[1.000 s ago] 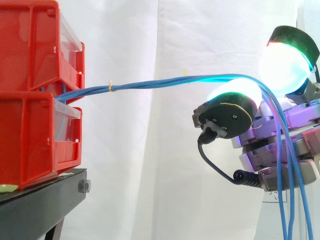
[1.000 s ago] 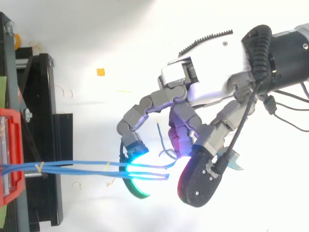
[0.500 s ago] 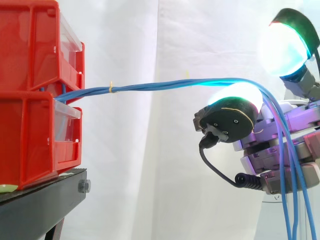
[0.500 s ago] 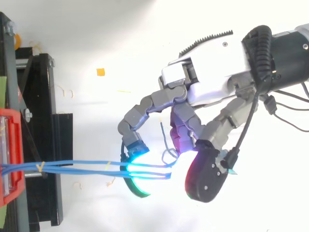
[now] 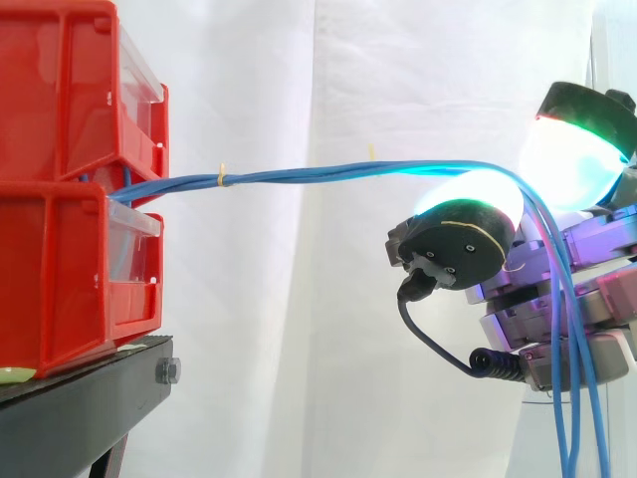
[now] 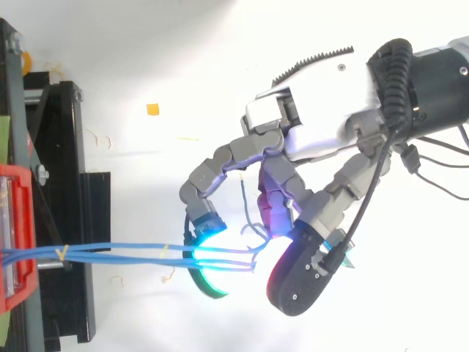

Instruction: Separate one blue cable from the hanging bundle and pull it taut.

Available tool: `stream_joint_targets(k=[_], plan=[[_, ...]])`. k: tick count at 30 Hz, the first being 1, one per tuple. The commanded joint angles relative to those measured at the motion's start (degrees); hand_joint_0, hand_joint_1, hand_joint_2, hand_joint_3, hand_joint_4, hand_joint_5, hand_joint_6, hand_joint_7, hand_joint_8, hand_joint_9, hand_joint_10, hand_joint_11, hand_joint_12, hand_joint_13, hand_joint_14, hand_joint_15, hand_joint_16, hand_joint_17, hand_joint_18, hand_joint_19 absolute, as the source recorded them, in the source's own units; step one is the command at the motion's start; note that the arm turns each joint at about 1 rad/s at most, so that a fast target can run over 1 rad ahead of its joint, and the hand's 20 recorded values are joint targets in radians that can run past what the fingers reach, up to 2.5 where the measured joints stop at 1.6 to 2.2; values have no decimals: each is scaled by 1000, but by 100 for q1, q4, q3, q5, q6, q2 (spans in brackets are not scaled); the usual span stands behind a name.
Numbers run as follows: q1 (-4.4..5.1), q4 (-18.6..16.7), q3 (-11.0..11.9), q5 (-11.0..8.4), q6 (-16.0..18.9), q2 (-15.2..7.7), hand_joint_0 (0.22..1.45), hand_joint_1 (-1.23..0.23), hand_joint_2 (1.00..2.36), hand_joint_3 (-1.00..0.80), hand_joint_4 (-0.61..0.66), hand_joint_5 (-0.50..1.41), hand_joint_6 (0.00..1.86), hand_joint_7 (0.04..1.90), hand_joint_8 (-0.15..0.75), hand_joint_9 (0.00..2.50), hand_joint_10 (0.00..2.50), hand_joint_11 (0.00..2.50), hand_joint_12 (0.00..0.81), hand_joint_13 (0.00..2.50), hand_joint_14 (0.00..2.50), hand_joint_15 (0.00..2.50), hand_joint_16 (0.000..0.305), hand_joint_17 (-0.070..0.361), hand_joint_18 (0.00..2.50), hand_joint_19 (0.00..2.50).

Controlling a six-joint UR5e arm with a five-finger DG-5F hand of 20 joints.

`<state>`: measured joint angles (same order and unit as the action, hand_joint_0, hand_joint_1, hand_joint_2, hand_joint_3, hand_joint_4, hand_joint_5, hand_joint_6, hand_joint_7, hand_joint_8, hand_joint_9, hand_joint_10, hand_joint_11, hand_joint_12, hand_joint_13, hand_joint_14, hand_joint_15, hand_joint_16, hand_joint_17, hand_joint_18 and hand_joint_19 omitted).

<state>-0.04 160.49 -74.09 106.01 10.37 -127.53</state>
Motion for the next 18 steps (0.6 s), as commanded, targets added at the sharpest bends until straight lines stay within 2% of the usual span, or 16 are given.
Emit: stream_joint_targets(k=[1, 5, 8, 10, 15, 18], plan=[[-5, 0, 0, 17, 0, 0, 684, -941, 1015, -224, 56, 146, 504, 1246, 102, 1883, 3, 79, 253, 1364, 14, 378, 70, 158, 1124, 493], [-5, 0, 0, 17, 0, 0, 701, -991, 1015, -306, 54, 144, 504, 1259, 100, 1867, 5, 105, 245, 1346, 15, 400, 67, 152, 1094, 512], [-5, 9, 0, 17, 0, 0, 666, -1060, 1002, -480, 64, 144, 504, 1261, 93, 1868, 8, 124, 249, 1345, 15, 400, 67, 151, 1095, 513], [-5, 9, 0, 17, 0, 0, 634, -1063, 1000, -500, 63, 144, 504, 1255, 86, 1872, 6, 125, 245, 1344, 17, 401, 67, 150, 1095, 513], [-5, 26, 0, 17, 0, 0, 517, -961, 1000, -500, 76, 145, 504, 1257, 94, 1886, 4, 105, 251, 1366, 15, 394, 70, 158, 1137, 489], [4, 35, 0, 8, 0, 0, 488, -792, 1000, -500, 78, 146, 504, 1263, 103, 1897, 4, 92, 260, 1384, 15, 389, 73, 165, 1166, 474]])
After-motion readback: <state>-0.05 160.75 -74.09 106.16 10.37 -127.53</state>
